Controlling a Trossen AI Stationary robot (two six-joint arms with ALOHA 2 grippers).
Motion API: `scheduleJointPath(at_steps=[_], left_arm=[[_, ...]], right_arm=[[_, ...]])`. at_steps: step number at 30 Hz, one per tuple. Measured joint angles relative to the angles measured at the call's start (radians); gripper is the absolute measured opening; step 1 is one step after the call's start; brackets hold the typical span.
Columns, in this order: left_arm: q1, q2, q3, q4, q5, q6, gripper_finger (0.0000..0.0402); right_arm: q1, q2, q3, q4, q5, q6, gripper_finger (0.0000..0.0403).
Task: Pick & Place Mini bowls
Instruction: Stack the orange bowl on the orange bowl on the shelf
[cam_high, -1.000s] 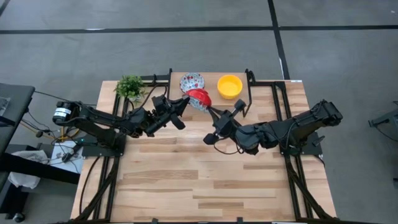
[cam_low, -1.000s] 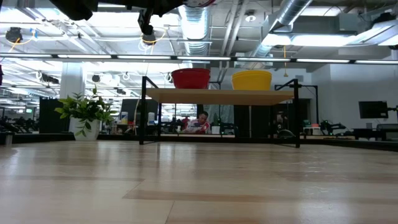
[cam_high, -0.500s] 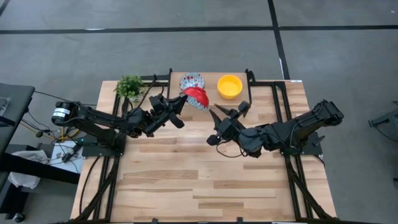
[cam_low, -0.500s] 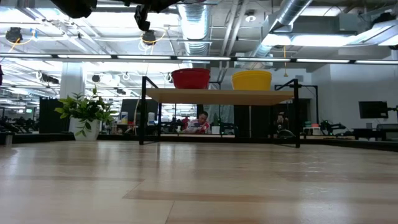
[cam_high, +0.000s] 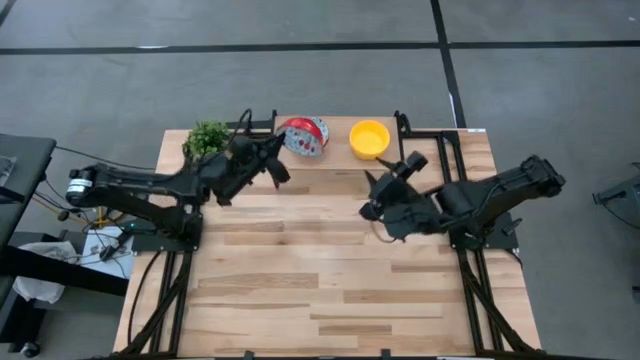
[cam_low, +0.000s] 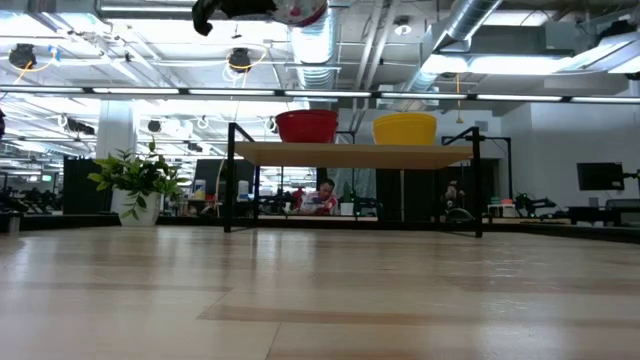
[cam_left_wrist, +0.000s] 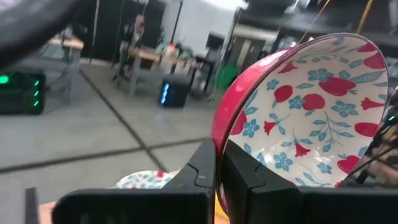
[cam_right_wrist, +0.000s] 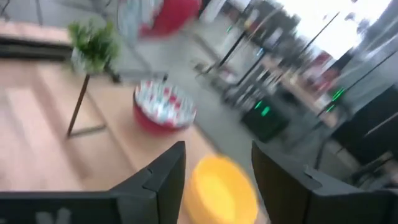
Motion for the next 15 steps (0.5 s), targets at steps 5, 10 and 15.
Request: scheduleJointPath(at_steps=[5,10,15], left_arm=[[0.092,0.005,0.182,-0.318,0.130,-0.127,0.0006],[0.194,0.046,0.331,-0.585,0.269,-0.249,0.0006],[0.291,0.119,0.443,-0.718,0.419,-0.313,0.0006]], right_arm=[[-0.028,-0.074,0.000,-0.265,-0.091,0.255,0.0163],[0.018,-0.149,0.000,-0.388,-0.049,0.346,0.0154],[0.100,-0.232,-0.040,-0.390,0.015,0.346,0.0142]])
